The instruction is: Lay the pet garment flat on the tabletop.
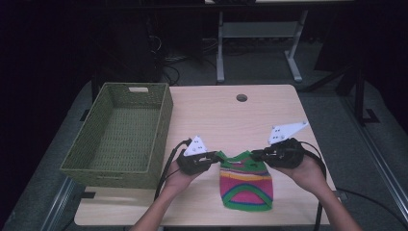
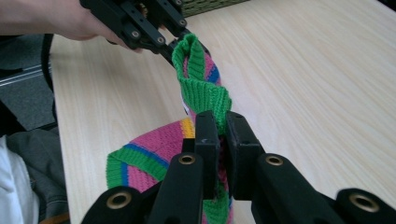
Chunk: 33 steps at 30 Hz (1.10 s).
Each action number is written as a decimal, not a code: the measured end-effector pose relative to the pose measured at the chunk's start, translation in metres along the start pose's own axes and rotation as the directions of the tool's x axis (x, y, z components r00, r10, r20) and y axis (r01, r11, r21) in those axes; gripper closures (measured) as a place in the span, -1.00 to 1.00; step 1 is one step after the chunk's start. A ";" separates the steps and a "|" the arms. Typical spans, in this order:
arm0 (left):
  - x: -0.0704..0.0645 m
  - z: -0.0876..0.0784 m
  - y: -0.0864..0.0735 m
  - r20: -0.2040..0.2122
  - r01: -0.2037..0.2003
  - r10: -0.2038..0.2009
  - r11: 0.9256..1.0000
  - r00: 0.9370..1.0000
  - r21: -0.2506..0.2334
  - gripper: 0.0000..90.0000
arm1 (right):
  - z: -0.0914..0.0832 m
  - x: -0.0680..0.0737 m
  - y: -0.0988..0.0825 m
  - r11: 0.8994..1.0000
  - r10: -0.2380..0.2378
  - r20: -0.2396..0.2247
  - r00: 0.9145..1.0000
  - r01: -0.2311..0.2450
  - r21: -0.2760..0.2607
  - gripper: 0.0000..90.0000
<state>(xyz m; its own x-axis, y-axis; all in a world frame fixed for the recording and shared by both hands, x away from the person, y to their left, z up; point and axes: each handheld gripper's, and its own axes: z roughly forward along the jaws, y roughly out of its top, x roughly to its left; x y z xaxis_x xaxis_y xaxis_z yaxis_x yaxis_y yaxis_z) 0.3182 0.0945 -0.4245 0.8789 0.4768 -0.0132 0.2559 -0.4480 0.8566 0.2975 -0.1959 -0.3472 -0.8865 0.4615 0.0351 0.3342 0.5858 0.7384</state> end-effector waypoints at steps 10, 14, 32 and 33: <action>0.007 0.000 0.025 -0.041 -0.022 0.023 0.999 0.999 0.026 0.80 | -0.007 -0.018 -0.002 1.000 0.027 0.042 0.999 -0.026 -0.009 0.87; 0.011 0.000 0.030 -0.065 -0.016 0.018 0.999 0.998 0.033 0.80 | -0.004 -0.027 0.001 0.999 0.034 0.057 0.998 -0.034 -0.001 0.87; 0.034 0.016 0.040 -0.148 0.066 -0.050 0.993 0.988 0.100 0.80 | 0.023 -0.066 0.012 0.996 0.074 0.128 0.989 -0.080 0.040 0.87; 0.035 0.018 0.040 -0.153 0.074 -0.059 0.992 0.987 0.098 0.80 | 0.024 -0.068 0.012 0.995 0.085 0.135 0.987 -0.091 0.038 0.87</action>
<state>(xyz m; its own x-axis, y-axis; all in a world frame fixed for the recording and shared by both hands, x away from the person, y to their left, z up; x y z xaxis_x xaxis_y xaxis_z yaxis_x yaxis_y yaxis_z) 0.3662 0.0796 -0.3995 0.7905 0.6123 0.0151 0.3587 -0.4829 0.7988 0.3700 -0.2039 -0.3570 -0.8037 0.5949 0.0067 0.4253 0.5666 0.7058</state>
